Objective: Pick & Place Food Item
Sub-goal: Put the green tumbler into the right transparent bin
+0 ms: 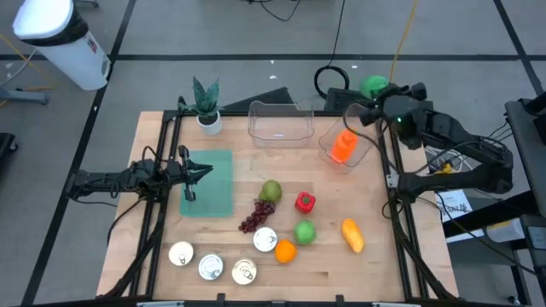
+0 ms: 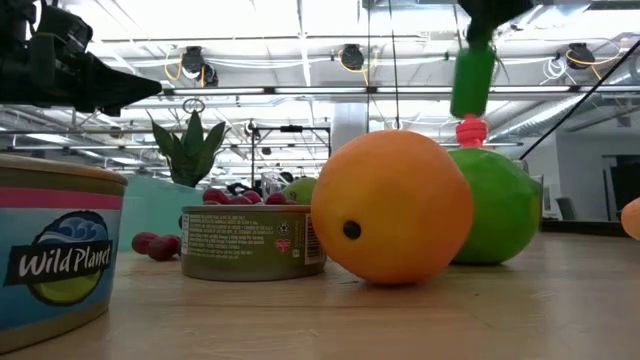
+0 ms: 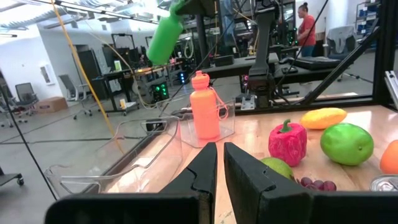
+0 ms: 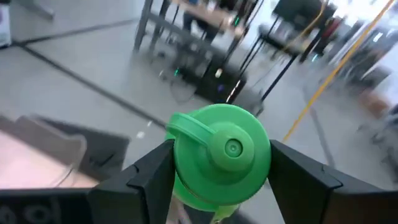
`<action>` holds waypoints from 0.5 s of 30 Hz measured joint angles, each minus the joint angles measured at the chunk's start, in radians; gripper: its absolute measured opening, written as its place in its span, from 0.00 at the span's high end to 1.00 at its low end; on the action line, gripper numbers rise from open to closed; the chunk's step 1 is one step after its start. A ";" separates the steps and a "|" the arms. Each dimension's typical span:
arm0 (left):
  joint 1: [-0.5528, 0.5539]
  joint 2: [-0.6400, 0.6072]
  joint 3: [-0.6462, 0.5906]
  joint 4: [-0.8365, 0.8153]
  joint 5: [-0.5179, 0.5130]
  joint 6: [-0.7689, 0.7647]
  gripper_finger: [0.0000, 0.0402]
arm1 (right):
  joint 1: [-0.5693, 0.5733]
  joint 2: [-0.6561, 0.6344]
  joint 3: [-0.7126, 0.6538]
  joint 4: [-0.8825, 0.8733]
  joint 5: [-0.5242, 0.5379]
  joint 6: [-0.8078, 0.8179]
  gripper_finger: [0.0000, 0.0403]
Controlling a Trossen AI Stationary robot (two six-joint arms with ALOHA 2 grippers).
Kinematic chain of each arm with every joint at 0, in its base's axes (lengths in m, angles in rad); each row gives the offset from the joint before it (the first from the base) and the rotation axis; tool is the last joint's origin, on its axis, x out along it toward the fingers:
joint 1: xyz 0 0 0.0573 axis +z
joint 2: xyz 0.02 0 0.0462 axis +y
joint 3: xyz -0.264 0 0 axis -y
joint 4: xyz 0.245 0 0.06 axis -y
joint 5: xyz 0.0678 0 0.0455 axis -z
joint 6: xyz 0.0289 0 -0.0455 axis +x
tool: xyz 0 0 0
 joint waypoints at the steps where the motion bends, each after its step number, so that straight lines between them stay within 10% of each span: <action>1: 0.000 0.000 0.000 0.000 0.000 0.000 0.90 | -0.024 0.001 0.000 -0.031 -0.045 0.034 0.46; 15: 0.000 0.000 0.000 0.000 0.000 0.000 0.90 | -0.253 0.002 0.000 -0.229 -0.406 0.169 0.46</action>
